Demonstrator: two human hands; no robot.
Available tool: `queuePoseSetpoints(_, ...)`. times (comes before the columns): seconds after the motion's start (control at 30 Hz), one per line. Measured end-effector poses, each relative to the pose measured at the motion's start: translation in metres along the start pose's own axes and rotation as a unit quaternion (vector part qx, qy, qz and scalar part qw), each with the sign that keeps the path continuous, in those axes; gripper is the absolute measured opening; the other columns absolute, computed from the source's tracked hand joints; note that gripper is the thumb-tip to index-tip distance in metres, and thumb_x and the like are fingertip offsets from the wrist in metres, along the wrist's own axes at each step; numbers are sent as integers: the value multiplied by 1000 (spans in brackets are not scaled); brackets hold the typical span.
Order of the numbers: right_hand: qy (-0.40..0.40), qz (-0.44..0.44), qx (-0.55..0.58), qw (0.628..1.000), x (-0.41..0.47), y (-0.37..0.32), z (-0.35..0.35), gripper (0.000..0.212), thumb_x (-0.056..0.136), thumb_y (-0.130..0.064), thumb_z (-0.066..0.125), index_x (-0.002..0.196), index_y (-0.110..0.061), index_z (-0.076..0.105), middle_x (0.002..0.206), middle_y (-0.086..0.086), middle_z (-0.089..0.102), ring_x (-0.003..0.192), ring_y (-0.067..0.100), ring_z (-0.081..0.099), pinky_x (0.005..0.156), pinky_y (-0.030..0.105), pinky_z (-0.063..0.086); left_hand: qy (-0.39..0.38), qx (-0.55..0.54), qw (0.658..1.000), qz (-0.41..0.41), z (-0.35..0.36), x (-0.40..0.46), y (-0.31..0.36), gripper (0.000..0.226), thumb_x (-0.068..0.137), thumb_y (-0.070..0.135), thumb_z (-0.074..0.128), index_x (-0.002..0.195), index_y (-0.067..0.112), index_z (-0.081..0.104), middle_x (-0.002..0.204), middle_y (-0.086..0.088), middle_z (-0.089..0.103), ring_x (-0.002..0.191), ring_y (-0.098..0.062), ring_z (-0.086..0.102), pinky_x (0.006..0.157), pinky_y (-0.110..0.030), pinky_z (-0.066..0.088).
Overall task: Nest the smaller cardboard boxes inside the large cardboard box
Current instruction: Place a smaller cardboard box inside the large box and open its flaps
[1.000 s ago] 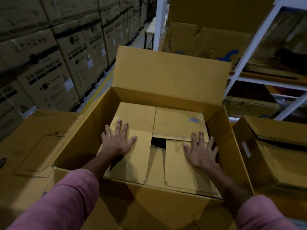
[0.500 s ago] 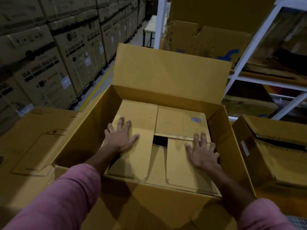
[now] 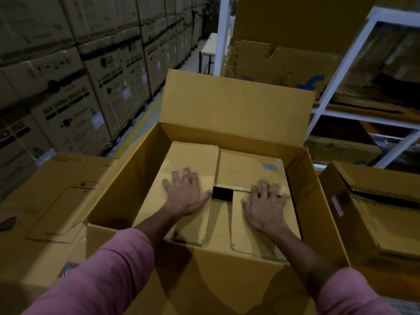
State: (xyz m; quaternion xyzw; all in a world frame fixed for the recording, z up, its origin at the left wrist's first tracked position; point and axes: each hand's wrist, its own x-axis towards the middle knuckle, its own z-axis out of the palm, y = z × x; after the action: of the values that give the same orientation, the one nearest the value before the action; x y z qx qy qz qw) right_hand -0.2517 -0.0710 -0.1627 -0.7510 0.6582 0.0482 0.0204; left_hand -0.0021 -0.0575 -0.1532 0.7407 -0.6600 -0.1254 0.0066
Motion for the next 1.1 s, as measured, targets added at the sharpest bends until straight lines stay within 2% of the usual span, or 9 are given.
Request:
queuePoseSetpoints(0.13,-1,-151,44,987,-4,-44,-5,61,103,-43,44,157,-19,28,169,12,12,155,41,3,123,57,11,-37,85,992,85,-1,-11,44,93,96,68,37,162,19,-5,170,-9,-13,152,-39,-21,115,-71,-7)
queuePoseSetpoints(0.23,-14,-226,54,973,-8,-62,-7,66,101,-37,48,159,-12,27,168,12,16,155,38,4,126,51,10,-16,249,947,202,-13,-14,45,72,101,44,48,161,16,19,169,-12,11,155,-34,-15,114,-70,-14)
queuePoseSetpoints(0.3,-23,-255,53,965,-8,-65,-9,65,102,-36,50,158,-9,31,167,14,19,156,35,6,127,48,8,-7,336,901,275,-29,-20,43,56,97,33,59,149,17,46,161,-9,37,157,-30,5,116,-69,-11)
queuePoseSetpoints(0.37,-31,-278,55,958,-7,-65,-12,57,98,-35,55,149,-10,45,159,16,35,152,36,18,127,48,14,-9,388,876,286,-48,-31,48,37,97,27,62,133,19,61,136,-3,63,141,-26,45,120,-64,-8)
queuePoseSetpoints(0.47,-28,-302,15,953,3,-67,-4,36,89,-43,50,113,-21,65,119,6,64,127,34,45,113,47,35,1,428,875,227,-70,-43,55,23,100,21,57,121,18,67,110,-1,71,110,-22,66,124,-57,-3)
queuePoseSetpoints(0.53,-34,-285,2,958,6,-70,-1,34,90,-44,47,106,-22,68,111,3,67,126,34,46,109,45,40,25,447,879,166,-82,-46,54,24,101,23,56,122,18,67,119,-4,69,111,-24,64,124,-58,6)
queuePoseSetpoints(0.7,-11,-275,-21,961,-4,-70,-3,45,93,-37,48,122,-7,65,138,16,56,145,41,27,111,50,40,72,401,912,49,-103,-43,28,41,103,27,49,140,9,55,133,-13,61,127,-34,53,116,-59,23)
queuePoseSetpoints(0.9,9,-248,-29,968,-13,-76,-5,46,102,-35,40,131,-7,61,149,14,48,143,36,29,112,50,35,86,293,951,-47,-77,-31,-41,71,102,52,38,159,13,25,168,-17,12,153,-46,-3,105,-83,-5)
queuePoseSetpoints(1.1,2,-259,-46,965,-13,-74,3,52,102,-38,26,127,-11,63,133,10,61,131,35,42,111,48,33,74,167,975,-124,-49,-23,-78,84,93,70,41,159,20,22,170,-12,-1,150,-49,-19,99,-87,-11)
